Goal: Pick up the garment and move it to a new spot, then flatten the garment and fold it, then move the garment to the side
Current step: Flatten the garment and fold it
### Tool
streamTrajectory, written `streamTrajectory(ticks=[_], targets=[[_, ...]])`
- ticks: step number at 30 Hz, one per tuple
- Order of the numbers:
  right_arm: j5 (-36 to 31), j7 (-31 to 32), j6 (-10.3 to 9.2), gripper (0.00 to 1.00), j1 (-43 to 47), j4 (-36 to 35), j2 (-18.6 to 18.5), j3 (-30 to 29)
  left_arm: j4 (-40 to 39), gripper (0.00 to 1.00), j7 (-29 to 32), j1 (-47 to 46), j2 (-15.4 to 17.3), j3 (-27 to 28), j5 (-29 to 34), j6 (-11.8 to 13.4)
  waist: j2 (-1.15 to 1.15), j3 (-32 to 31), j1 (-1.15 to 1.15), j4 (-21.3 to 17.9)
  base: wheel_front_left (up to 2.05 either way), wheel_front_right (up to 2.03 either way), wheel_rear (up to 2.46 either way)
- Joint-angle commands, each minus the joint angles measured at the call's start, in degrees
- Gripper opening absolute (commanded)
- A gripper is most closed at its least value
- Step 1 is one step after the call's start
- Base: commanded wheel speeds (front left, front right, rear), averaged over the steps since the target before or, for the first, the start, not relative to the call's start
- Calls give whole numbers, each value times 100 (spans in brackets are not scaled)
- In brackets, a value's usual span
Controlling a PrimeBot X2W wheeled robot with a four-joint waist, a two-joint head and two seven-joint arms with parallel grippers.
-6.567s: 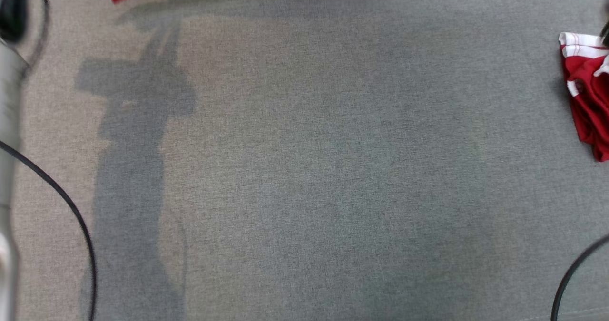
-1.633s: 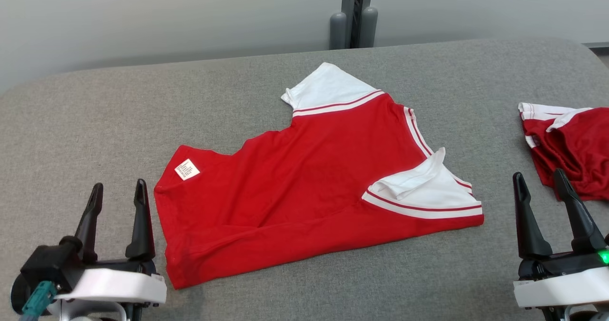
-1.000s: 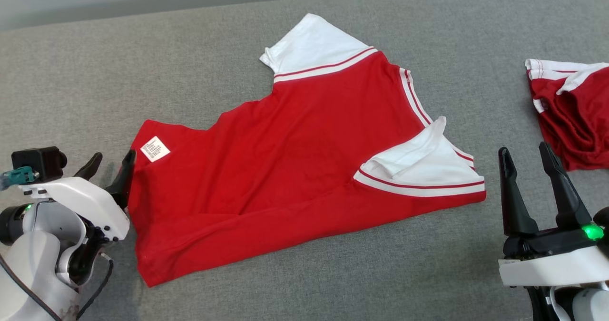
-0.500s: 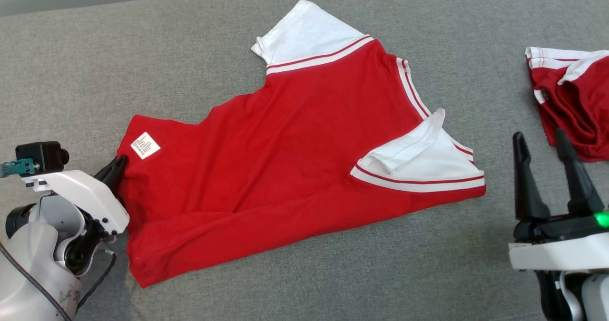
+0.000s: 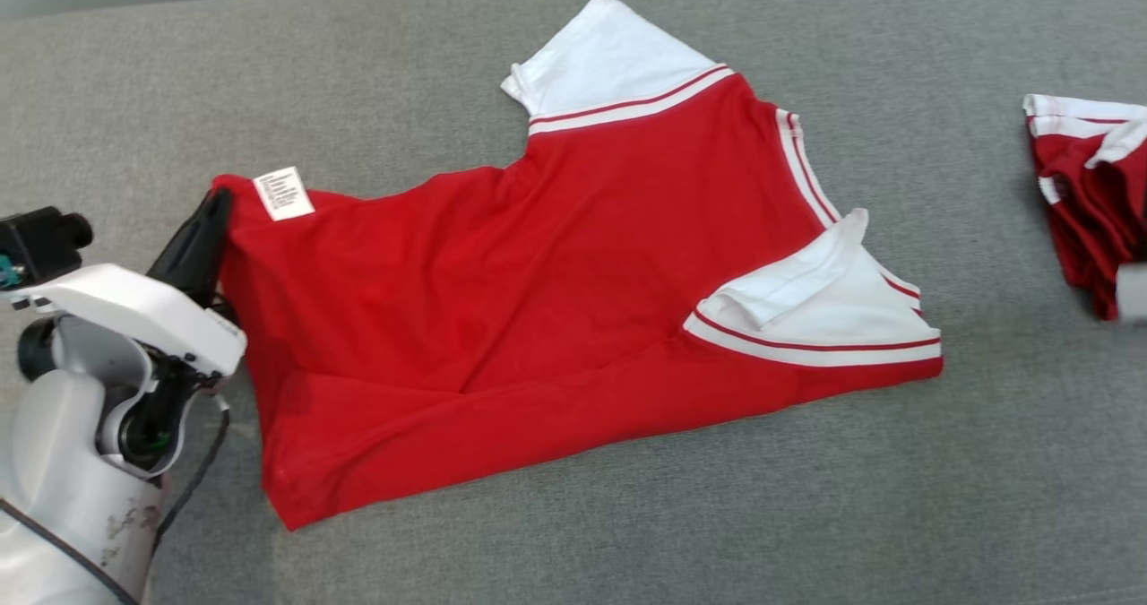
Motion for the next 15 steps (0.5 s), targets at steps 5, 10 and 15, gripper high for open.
streamTrajectory(ticks=[5, 10, 15], targets=[[238, 562, 0, 100, -1231, 775, -460, 449, -306, 0, -80, -257, -202, -61, -67, 4, 0, 345, 0, 406, 0, 0, 0], [405, 1038, 0, 100, -2428, 1823, -799, 1211, -451, 0, -186, -554, -548, -261, -15, 2, 0, 712, 0, 949, 0, 0, 0], [571, 1431, 0, 100, -3322, 2827, -980, 2046, -512, 0, -332, -862, -887, -588, 45, -2, 0, 1043, 0, 1513, 0, 0, 0]])
